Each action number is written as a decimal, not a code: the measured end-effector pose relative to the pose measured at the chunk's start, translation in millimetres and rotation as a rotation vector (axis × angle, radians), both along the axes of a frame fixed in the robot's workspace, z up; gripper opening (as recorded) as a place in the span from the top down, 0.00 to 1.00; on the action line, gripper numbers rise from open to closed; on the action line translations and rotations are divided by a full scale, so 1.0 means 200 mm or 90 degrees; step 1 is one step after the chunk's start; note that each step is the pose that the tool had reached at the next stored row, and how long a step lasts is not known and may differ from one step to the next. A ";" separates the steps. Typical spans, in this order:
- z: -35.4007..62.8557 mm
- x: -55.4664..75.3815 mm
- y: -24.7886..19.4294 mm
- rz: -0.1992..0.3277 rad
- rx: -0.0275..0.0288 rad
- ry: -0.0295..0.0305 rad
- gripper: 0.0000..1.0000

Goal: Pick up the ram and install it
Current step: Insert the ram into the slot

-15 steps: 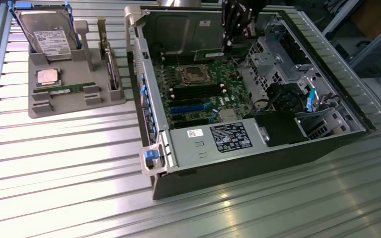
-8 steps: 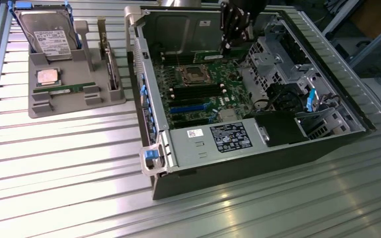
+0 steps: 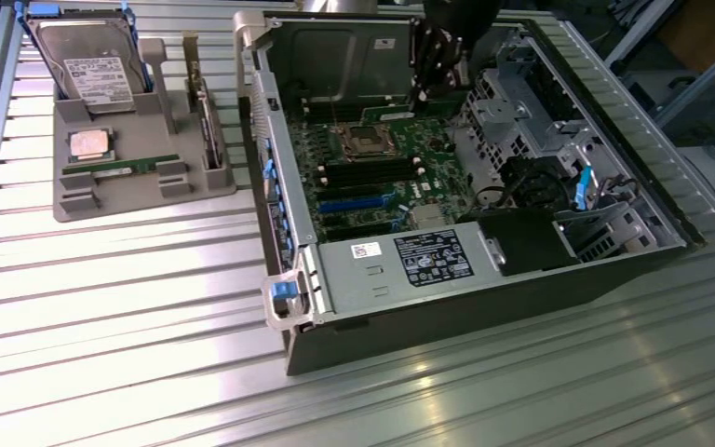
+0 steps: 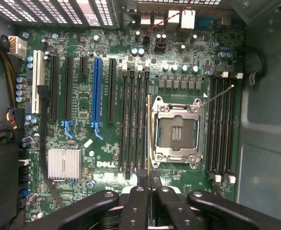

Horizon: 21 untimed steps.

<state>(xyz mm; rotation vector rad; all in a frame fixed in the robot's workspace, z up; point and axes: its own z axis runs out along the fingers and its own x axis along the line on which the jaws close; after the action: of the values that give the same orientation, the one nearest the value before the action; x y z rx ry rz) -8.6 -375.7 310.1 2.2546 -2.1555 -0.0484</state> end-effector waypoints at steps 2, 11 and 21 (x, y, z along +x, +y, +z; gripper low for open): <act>-0.017 0.00 0.000 0.000 -0.0001 0.0000 0.88; -0.065 -0.01 -0.005 0.000 -0.0001 0.0000 0.88; -0.120 -0.11 -0.077 0.000 -0.0001 0.0000 0.88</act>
<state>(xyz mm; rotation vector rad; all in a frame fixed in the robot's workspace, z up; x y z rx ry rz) -29.9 -391.1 286.0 2.2545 -2.1555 -0.0483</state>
